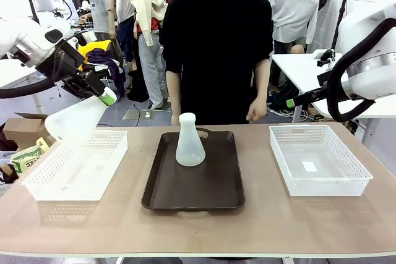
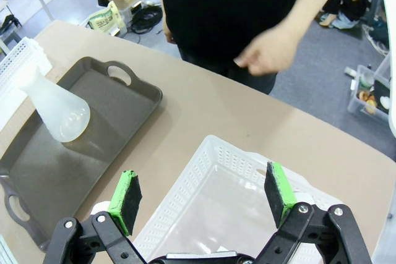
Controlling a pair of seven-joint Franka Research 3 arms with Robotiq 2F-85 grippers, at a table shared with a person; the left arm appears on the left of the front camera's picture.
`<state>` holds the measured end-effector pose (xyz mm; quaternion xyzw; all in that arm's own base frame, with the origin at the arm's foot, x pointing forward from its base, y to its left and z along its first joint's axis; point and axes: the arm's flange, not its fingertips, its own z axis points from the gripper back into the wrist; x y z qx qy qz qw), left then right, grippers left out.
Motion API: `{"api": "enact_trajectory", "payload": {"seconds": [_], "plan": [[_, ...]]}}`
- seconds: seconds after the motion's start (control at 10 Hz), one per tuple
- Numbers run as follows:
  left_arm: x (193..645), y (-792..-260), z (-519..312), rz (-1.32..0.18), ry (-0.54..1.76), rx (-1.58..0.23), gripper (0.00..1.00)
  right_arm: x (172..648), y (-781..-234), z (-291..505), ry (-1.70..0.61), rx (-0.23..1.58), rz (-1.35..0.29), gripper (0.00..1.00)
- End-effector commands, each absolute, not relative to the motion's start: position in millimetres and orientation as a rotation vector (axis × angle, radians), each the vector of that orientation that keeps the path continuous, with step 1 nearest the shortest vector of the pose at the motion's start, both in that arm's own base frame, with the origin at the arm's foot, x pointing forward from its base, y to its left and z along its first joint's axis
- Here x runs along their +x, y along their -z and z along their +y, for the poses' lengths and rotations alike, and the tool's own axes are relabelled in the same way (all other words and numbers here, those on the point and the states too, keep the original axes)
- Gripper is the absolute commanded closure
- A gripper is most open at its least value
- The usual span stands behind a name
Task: Prepare the laboratory tools.
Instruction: Place the picked Big flask upright in the Handle tray as directed by the person.
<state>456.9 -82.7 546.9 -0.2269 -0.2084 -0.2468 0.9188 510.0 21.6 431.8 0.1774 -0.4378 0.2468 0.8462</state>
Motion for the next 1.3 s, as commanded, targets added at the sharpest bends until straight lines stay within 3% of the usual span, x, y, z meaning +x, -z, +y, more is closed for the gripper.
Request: {"api": "enact_trajectory", "payload": {"seconds": [0.0, 1.2], "plan": [[452.7, -549.3, -77.8, -0.434, 0.511, -0.538, 1.0, 510.0, -432.5, 20.1, -0.524, 0.368, -0.916, 0.0], [455.7, -549.2, -80.5, -0.429, 0.494, -0.503, 1.0, 510.0, -432.5, 20.1, -0.524, 0.368, -0.916, 0.0]]}}
